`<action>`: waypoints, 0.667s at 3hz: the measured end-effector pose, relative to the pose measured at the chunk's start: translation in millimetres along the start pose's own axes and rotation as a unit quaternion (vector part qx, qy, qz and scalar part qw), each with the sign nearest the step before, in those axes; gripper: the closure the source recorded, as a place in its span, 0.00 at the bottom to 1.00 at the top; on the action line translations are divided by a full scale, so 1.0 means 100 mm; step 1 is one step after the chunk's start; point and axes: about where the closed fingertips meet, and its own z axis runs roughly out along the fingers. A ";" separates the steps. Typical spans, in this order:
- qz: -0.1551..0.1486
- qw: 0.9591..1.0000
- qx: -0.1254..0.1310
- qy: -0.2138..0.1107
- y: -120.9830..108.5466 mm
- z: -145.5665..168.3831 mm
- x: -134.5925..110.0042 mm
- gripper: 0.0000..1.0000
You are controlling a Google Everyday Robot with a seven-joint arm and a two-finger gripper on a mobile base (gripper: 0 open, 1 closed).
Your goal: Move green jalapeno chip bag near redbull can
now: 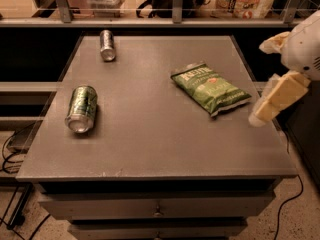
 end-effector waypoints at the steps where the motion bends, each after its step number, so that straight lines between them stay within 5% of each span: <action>1: 0.005 0.999 0.017 -0.034 -0.23 0.28 -0.22 0.00; 2: 0.005 0.999 0.017 -0.034 -0.23 0.28 -0.22 0.00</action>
Offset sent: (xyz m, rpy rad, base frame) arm 0.0287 0.0204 -0.0074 0.0545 -0.0329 -0.0036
